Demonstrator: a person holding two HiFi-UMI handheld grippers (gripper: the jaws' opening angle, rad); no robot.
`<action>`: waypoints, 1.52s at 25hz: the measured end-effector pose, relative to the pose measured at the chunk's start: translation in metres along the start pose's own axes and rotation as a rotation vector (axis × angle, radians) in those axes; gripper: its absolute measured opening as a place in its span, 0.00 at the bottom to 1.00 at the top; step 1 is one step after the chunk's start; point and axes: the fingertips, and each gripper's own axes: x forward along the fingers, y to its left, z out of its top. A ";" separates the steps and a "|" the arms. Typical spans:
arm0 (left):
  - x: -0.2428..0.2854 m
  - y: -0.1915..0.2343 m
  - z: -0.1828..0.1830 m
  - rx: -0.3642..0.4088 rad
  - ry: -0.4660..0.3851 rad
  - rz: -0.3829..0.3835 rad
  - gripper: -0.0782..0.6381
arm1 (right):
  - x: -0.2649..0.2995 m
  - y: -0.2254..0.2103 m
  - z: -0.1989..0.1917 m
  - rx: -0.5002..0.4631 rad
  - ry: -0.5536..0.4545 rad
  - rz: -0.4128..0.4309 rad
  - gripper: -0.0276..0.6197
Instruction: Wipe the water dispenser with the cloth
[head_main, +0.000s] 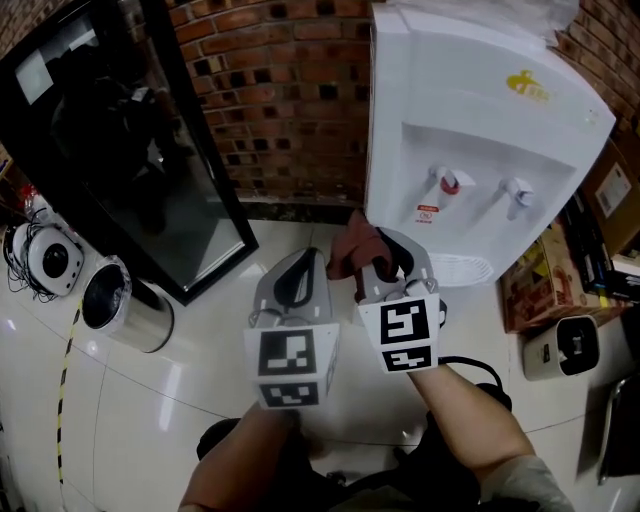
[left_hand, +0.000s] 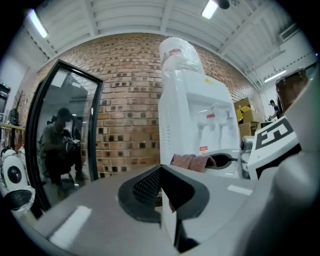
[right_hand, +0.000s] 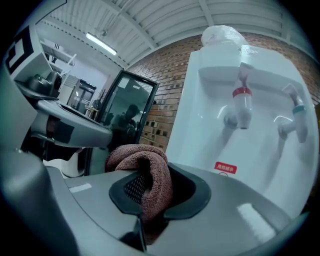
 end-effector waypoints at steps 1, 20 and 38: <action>0.003 -0.006 0.001 0.000 -0.001 -0.013 0.11 | -0.001 -0.001 0.000 0.001 0.001 -0.002 0.17; 0.024 -0.081 -0.014 0.034 0.048 -0.143 0.11 | -0.015 -0.074 -0.022 0.131 0.073 -0.125 0.17; 0.038 -0.138 -0.017 0.025 0.046 -0.227 0.11 | -0.053 -0.150 -0.040 0.121 0.126 -0.297 0.17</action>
